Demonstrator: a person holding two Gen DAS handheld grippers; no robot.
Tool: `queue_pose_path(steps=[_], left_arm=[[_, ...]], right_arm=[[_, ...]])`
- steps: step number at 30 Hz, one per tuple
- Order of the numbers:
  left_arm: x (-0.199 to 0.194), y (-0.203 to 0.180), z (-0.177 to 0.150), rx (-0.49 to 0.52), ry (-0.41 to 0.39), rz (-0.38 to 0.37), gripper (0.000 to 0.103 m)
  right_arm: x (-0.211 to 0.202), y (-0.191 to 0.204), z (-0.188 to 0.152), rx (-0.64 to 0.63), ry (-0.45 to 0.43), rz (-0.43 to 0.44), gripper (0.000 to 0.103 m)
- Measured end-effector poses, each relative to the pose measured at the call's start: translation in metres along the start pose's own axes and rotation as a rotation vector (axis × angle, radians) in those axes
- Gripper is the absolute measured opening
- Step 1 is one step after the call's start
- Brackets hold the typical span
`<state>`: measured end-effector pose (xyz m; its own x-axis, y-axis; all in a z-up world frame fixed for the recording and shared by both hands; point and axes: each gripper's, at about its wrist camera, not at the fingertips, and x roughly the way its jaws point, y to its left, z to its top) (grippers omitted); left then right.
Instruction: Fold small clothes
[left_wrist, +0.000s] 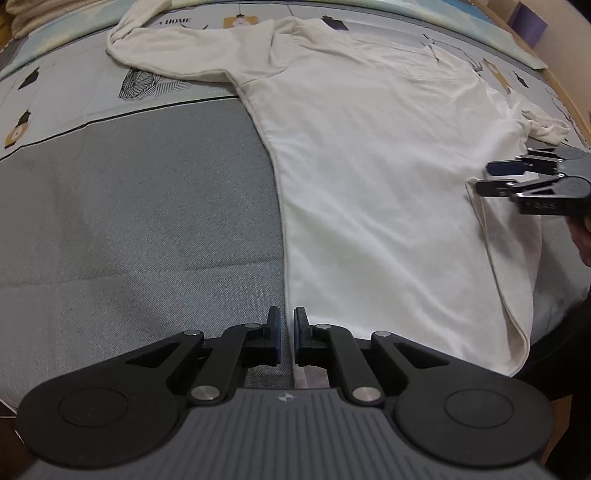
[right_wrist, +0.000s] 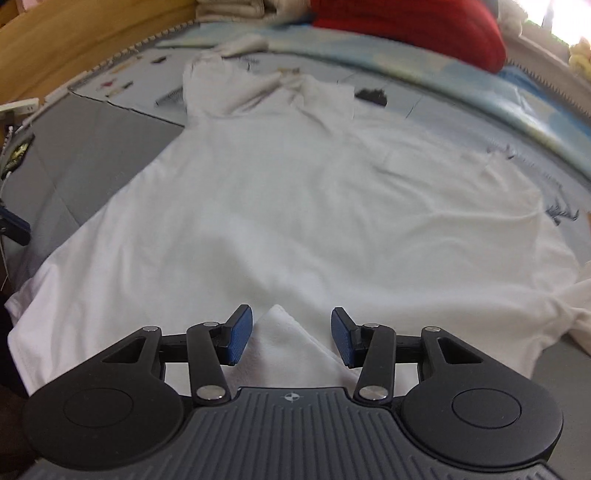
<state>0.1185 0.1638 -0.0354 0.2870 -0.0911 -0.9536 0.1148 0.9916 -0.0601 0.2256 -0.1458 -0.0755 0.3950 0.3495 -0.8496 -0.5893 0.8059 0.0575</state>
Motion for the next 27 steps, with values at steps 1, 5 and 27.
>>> queue_pose_path(steps=[1,5,27], left_arm=[[0.000,-0.001,0.001,0.002,0.000,0.005,0.007],[0.000,-0.002,0.002,0.005,-0.007,0.015,0.007],[-0.017,-0.061,0.005,0.132,-0.087,-0.049,0.007]], right_arm=[[0.004,0.000,0.003,0.015,0.017,0.008,0.051],[0.018,0.004,0.001,0.022,0.098,-0.023,0.042],[-0.152,-0.057,-0.176,0.139,0.213,0.149,0.006]])
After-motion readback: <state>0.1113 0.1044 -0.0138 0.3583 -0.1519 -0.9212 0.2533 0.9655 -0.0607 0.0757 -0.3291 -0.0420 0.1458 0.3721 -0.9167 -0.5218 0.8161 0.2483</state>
